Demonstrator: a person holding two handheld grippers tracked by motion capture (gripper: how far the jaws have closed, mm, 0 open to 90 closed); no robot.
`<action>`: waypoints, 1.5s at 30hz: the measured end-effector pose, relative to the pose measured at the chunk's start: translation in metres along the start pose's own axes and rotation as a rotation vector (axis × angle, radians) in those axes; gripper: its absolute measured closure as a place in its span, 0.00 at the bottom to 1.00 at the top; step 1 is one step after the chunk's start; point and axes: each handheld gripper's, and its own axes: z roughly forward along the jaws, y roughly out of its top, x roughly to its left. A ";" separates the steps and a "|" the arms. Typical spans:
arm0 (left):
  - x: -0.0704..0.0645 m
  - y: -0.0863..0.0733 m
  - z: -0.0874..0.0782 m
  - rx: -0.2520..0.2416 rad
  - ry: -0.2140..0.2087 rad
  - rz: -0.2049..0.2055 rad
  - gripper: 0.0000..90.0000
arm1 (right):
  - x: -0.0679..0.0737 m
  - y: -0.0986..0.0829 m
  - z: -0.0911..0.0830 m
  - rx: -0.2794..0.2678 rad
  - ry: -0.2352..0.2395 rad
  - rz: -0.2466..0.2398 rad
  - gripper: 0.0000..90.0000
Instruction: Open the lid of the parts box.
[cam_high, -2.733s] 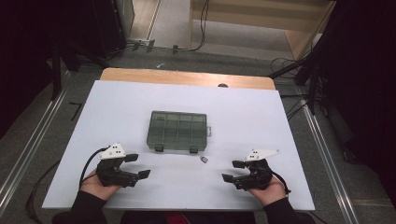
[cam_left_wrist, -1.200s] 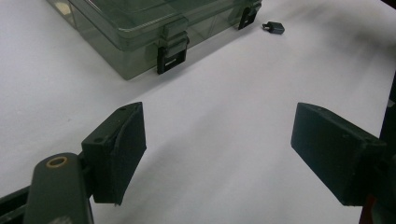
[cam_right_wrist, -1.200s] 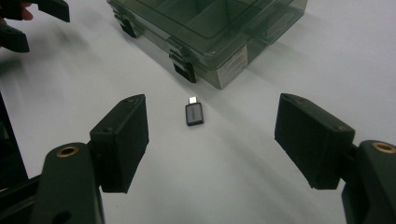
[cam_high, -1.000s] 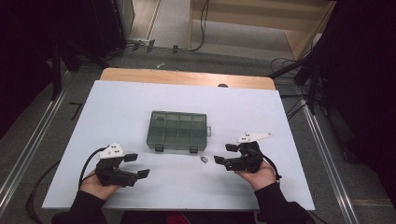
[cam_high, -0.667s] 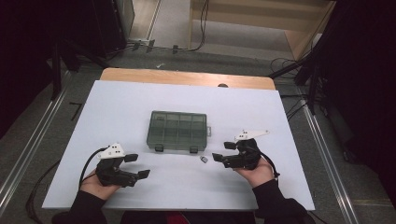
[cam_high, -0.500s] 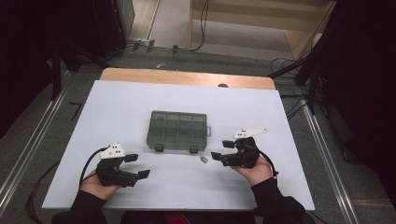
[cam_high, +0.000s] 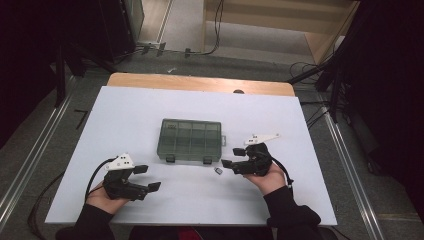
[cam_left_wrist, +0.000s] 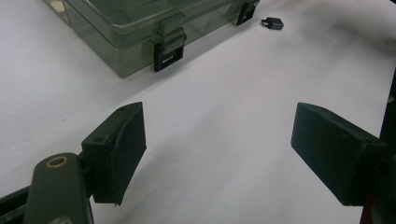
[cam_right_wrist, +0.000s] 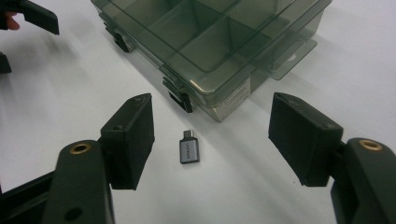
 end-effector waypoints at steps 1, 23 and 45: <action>0.000 0.000 0.000 0.000 0.002 0.000 0.21 | 0.000 0.000 0.003 0.011 -0.004 -0.004 0.36; 0.000 0.000 0.000 -0.001 -0.001 0.000 0.21 | -0.007 -0.011 0.023 0.083 0.029 0.008 0.98; 0.002 0.000 0.002 0.002 -0.001 -0.010 0.21 | -0.008 -0.008 0.027 0.054 0.035 0.026 0.98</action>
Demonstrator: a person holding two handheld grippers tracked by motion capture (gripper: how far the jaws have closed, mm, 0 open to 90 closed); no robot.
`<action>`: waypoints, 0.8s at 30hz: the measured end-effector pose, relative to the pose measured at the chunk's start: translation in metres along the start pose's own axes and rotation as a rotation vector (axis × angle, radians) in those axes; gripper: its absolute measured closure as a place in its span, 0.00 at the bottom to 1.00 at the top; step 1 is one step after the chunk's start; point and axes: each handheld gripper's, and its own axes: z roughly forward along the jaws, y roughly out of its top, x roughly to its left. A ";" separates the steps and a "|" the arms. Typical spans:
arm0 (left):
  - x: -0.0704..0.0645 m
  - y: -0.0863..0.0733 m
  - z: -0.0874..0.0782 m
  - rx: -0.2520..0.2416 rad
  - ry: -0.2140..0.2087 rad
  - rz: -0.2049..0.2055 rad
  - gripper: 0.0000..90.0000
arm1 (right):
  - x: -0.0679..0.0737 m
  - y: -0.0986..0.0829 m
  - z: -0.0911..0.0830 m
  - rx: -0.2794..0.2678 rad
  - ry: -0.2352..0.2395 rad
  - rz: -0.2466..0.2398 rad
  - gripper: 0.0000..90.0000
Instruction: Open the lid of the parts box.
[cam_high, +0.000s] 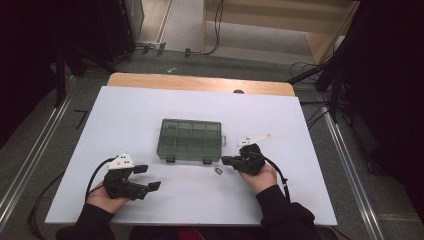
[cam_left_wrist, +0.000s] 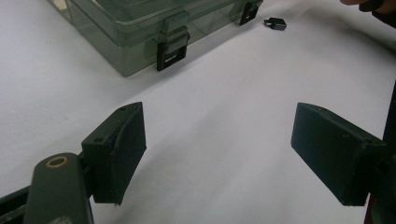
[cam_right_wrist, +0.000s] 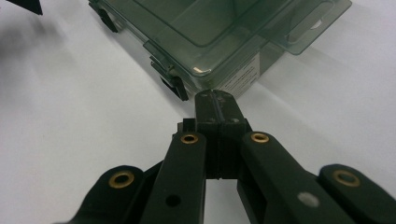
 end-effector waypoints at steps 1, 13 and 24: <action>0.000 0.000 0.000 0.001 0.000 0.000 0.21 | 0.000 0.000 0.000 0.001 -0.001 0.002 0.98; 0.000 0.000 -0.001 -0.006 0.000 0.001 0.21 | 0.003 0.001 0.001 0.003 -0.004 -0.012 0.98; 0.001 0.000 -0.001 -0.004 0.006 -0.002 0.21 | 0.006 0.008 -0.001 -0.004 -0.008 -0.034 0.98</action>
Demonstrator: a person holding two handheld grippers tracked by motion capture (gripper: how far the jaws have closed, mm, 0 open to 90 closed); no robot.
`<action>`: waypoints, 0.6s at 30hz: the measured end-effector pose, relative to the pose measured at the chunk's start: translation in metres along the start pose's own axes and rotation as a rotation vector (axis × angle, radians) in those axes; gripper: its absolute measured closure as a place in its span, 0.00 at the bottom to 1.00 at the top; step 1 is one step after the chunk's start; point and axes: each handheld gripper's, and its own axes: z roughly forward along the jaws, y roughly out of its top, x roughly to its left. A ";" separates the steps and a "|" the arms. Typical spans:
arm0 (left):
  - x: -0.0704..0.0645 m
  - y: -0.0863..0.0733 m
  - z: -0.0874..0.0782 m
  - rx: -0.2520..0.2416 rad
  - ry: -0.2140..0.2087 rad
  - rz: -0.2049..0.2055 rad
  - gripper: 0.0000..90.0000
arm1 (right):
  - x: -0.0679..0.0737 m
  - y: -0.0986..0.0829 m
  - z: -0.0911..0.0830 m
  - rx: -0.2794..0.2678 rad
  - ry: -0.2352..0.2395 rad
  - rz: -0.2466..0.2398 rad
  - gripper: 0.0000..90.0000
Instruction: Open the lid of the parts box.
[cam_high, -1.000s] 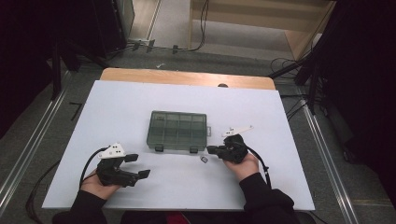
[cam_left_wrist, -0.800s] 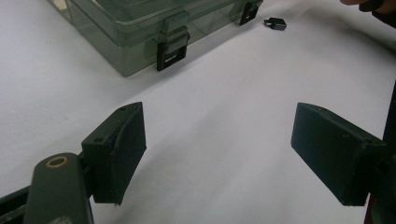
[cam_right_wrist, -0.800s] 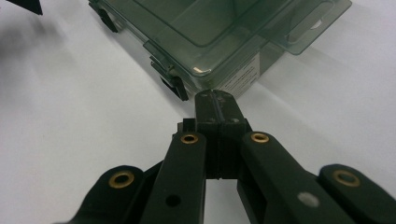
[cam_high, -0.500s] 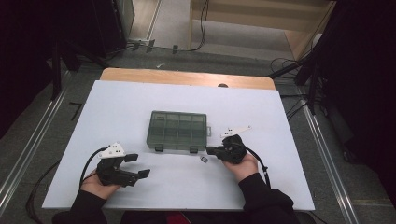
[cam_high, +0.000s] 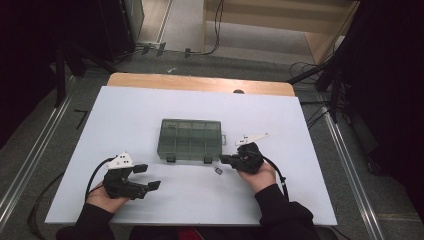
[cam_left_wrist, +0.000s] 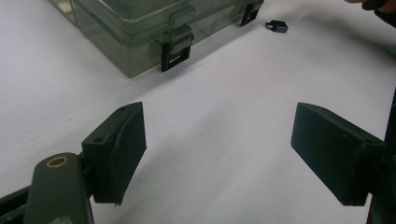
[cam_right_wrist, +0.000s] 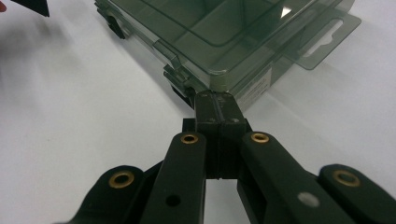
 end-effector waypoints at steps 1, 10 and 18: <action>0.000 0.000 0.000 0.000 0.001 0.001 0.21 | 0.000 0.000 0.000 -0.001 -0.002 -0.002 0.98; 0.001 0.000 0.001 -0.005 0.005 0.000 0.21 | 0.004 0.005 -0.003 -0.026 0.005 -0.009 0.98; 0.001 0.000 0.001 -0.008 0.004 -0.006 0.21 | 0.003 0.009 -0.004 -0.040 0.009 -0.016 0.98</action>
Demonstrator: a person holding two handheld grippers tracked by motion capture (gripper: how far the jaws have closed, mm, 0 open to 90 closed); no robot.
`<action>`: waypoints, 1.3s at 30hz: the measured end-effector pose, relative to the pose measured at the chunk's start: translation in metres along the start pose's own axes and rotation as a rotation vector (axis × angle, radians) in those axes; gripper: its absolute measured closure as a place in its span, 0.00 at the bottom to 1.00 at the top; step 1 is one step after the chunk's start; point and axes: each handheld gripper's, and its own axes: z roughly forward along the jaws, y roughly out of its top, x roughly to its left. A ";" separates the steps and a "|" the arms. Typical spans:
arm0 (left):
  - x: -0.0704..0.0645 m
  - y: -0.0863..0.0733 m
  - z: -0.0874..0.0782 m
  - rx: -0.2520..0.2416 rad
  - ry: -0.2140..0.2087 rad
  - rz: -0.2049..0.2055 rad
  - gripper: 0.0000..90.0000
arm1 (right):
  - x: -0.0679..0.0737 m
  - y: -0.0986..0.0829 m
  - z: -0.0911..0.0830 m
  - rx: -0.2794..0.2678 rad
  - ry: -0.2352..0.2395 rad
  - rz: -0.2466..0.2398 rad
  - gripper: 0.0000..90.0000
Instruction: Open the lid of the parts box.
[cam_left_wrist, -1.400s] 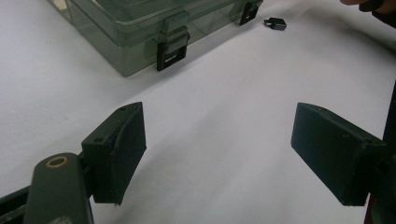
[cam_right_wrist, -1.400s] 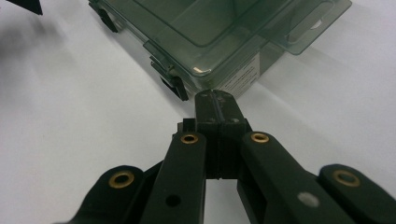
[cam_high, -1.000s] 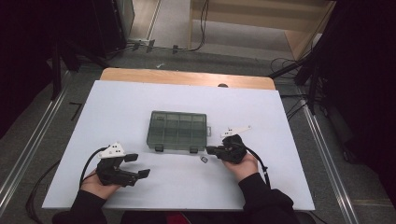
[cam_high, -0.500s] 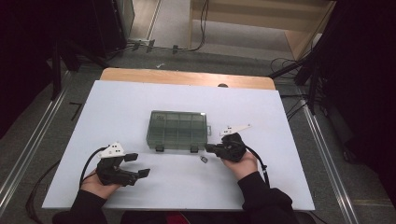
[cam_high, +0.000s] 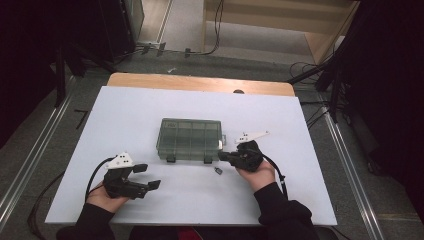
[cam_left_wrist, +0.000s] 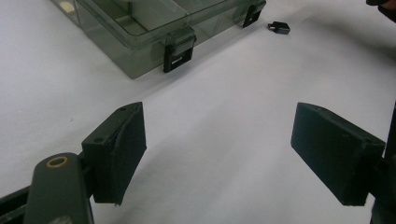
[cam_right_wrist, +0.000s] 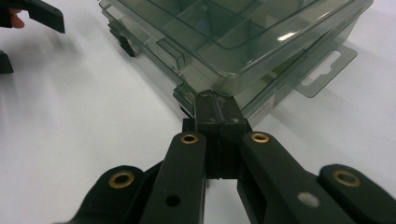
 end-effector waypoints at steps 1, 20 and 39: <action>0.000 0.000 0.000 -0.001 0.001 -0.001 0.21 | 0.000 0.001 0.000 0.000 0.001 0.004 0.98; 0.005 0.008 0.002 0.021 0.002 0.007 0.26 | -0.006 0.014 0.002 -0.012 0.029 0.004 0.98; 0.011 0.037 -0.002 0.035 0.008 -0.004 0.26 | -0.008 0.030 0.000 -0.034 0.039 0.000 0.98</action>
